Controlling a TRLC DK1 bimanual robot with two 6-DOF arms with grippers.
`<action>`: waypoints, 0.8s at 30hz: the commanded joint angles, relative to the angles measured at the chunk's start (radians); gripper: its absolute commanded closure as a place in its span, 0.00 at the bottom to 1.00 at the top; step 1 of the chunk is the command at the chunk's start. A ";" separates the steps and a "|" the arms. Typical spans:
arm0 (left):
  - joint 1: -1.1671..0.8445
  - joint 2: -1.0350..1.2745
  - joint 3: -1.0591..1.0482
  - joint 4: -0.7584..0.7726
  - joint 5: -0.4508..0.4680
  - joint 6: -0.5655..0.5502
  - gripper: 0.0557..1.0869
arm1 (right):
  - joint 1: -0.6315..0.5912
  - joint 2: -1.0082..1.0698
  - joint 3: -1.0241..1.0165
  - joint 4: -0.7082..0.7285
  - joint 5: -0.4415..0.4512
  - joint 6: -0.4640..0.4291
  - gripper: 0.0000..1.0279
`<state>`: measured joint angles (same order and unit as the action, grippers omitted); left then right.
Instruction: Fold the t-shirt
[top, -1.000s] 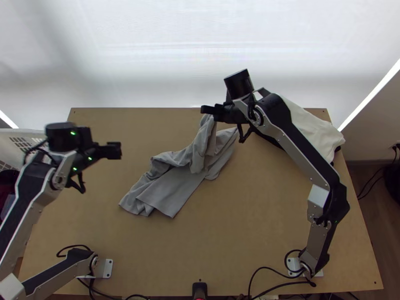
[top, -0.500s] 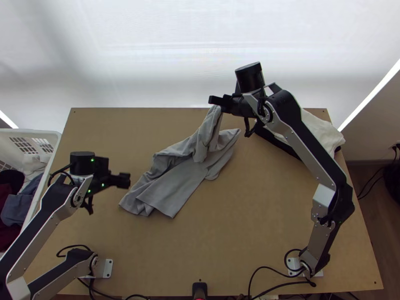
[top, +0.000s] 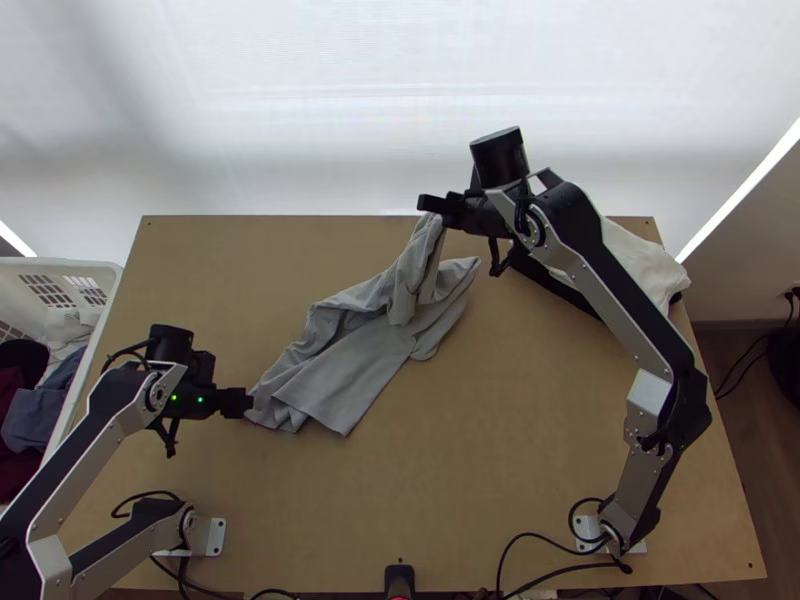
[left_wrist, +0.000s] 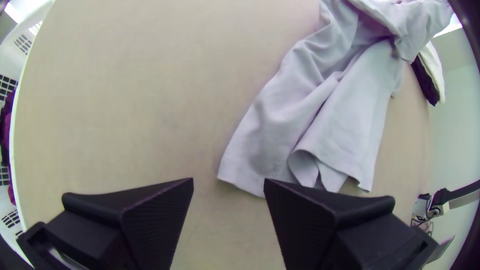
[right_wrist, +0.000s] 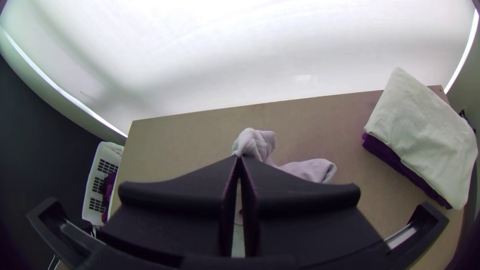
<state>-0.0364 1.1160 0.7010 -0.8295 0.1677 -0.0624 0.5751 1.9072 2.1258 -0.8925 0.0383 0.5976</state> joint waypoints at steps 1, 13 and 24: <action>0.013 -0.024 -0.017 -0.034 -0.007 0.018 0.32 | 0.008 -0.045 -0.020 0.012 0.015 0.011 0.97; -0.007 0.045 -0.017 -0.022 -0.022 0.018 0.32 | 0.012 -0.045 -0.018 0.023 0.015 0.013 0.97; -0.040 0.133 -0.038 0.090 -0.039 -0.010 0.32 | 0.009 -0.048 -0.023 0.023 0.015 0.013 0.97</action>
<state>-0.0654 1.2224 0.6918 -0.7559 0.1432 -0.0525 0.5819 1.9053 2.1193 -0.8791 0.0383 0.5980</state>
